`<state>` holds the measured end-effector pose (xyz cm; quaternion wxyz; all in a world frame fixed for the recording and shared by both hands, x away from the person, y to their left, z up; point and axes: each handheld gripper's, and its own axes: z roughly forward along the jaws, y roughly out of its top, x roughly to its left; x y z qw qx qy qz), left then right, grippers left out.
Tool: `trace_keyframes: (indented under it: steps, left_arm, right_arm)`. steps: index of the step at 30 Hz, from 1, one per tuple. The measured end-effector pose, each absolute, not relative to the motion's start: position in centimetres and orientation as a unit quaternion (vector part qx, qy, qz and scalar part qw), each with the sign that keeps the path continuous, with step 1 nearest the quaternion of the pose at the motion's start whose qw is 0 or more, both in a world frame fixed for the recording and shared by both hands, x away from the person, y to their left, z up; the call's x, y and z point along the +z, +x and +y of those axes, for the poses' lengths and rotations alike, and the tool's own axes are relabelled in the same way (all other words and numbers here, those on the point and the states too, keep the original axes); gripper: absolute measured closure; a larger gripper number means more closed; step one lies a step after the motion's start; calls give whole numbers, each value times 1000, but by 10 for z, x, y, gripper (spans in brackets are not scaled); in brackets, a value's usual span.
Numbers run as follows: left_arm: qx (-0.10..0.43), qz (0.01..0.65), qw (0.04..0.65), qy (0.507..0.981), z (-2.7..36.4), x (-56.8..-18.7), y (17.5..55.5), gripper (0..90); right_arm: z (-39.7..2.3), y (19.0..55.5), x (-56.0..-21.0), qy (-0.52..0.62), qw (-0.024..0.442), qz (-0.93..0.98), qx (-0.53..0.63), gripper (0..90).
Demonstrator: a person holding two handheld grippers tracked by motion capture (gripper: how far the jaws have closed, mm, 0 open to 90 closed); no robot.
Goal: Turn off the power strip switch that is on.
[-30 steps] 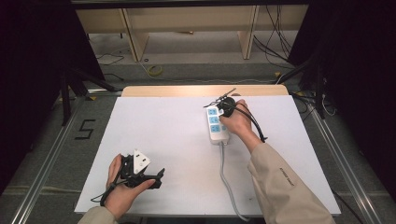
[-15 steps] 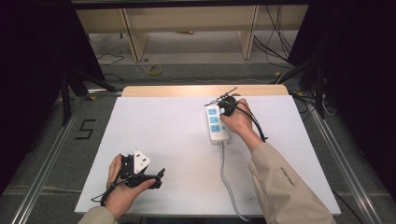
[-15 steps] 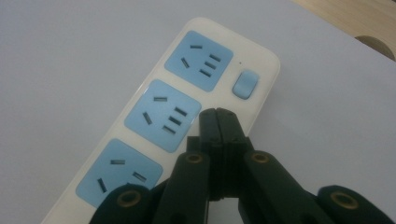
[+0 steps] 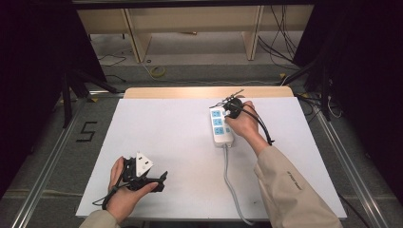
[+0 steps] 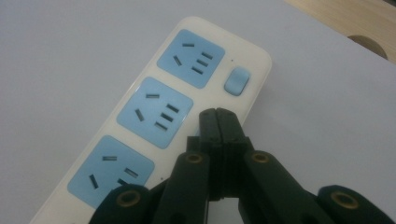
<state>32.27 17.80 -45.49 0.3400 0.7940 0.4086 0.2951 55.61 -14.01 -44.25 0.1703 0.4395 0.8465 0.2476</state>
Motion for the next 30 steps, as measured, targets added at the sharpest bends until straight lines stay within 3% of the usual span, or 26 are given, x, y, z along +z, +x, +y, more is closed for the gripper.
trace_keyframes:
  steps: [30]
  left_arm:
    - [295,409,337,795,178,-455,324,24]
  right_arm:
    - [-157,534,-429,428,166,841,285,900]
